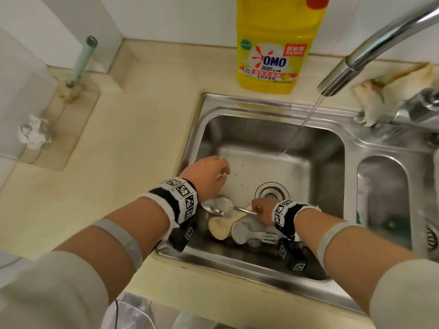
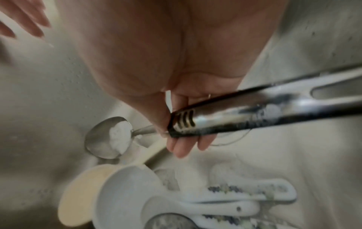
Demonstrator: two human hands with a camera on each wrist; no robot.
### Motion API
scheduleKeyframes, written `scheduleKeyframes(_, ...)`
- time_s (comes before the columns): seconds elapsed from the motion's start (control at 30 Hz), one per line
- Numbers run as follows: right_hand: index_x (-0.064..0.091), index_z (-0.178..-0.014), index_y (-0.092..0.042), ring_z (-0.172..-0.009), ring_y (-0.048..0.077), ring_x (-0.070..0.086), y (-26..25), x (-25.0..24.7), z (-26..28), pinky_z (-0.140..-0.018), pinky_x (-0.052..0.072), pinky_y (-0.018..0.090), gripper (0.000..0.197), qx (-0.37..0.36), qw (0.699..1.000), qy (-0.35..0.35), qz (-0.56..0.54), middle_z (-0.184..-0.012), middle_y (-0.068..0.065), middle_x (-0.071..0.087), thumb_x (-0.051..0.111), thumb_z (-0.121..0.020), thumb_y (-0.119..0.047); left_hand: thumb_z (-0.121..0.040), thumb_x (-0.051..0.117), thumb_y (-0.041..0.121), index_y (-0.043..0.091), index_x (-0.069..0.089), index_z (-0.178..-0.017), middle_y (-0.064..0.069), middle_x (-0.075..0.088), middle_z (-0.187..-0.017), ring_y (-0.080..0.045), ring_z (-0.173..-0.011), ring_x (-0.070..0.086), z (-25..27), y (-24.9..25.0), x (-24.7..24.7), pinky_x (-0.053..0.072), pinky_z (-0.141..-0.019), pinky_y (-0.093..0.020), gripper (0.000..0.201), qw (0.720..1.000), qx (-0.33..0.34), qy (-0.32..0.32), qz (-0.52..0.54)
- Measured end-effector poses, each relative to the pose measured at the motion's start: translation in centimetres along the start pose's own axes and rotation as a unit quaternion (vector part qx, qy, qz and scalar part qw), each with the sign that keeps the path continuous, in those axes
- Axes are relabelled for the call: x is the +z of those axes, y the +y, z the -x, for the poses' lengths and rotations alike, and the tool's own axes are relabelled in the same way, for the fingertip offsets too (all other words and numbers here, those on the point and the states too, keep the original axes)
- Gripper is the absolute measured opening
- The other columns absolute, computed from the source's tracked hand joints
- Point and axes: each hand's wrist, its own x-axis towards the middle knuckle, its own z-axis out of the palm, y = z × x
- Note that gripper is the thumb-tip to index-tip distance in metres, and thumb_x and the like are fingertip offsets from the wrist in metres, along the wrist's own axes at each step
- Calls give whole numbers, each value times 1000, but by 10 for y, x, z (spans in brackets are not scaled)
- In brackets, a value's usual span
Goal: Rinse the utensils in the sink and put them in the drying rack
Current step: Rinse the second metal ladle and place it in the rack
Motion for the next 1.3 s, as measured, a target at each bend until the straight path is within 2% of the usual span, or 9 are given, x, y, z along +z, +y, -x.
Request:
scheduleKeyframes(0.37,53,-92,-31,-85,27,65,13,-83,102,-72,55,32,19,45,971,213,-102,-96,2,65,49,-94,-13,-95,57,25,24,49,-139,-8,54,-133,-27,-117,57,-27,10,-23,46,-103,-38,45,997,-40,-1,64)
scheduleKeyframes(0.57,61,-104,-30,-101,22,63,39,-115,156,-92,51,36,19,109,943,303,-83,-110,-3,65,49,-95,-19,-97,57,13,10,67,-98,-8,65,-100,-31,-94,68,-59,44,-27,63,-68,-36,11,969,-3,28,245)
scheduleKeyframes(0.7,61,-101,-36,-106,19,59,55,-122,173,-98,47,41,12,173,898,395,-85,-107,-8,62,55,-93,-30,-91,65,13,23,62,-77,-2,65,-88,-27,-95,67,-78,63,-34,63,-72,-42,17,969,50,36,239)
scheduleKeyframes(0.83,62,-98,-25,-99,17,48,65,-117,172,-87,43,33,9,126,811,560,-112,-99,-6,56,63,-90,-29,-97,58,14,10,69,-108,-9,66,-101,-31,-97,69,-96,77,-43,63,-76,-45,16,944,18,59,323)
scheduleKeyframes(0.97,72,-90,-18,-70,15,66,55,-113,155,-74,56,36,25,105,826,403,-381,-81,2,72,59,-97,-39,-96,58,8,2,67,-114,-16,66,-109,-34,-101,66,-107,79,-47,62,-77,-48,22,937,8,50,346)
scheduleKeyframes(1.03,69,-105,-11,-69,17,66,51,-112,147,-73,57,37,30,87,746,337,-567,-90,10,72,63,-95,-38,-98,53,4,1,65,-115,-16,61,-109,-31,-98,64,-109,81,-47,63,-64,-39,21,918,-7,28,394)
scheduleKeyframes(1.17,67,-118,-13,-79,23,66,50,-119,144,-89,56,42,33,3,454,326,-829,-96,10,68,72,-90,-30,-100,53,7,1,62,-118,-14,61,-106,-21,-87,66,-112,80,-42,60,-60,-26,21,903,-12,3,430)
scheduleKeyframes(1.23,70,-119,-9,-81,20,68,51,-123,145,-87,57,36,34,-14,402,336,-852,-98,9,70,70,-92,-29,-99,54,6,5,64,-107,-12,63,-102,-21,-89,66,-114,77,-38,61,-58,-28,13,896,-9,-2,443)
scheduleKeyframes(1.3,68,-118,-2,-84,22,70,52,-127,145,-84,60,34,35,-19,392,354,-849,-103,11,71,67,-94,-26,-98,56,6,3,64,-106,-15,64,-105,-29,-94,68,-117,78,-35,64,-65,-39,11,883,-27,-1,469)
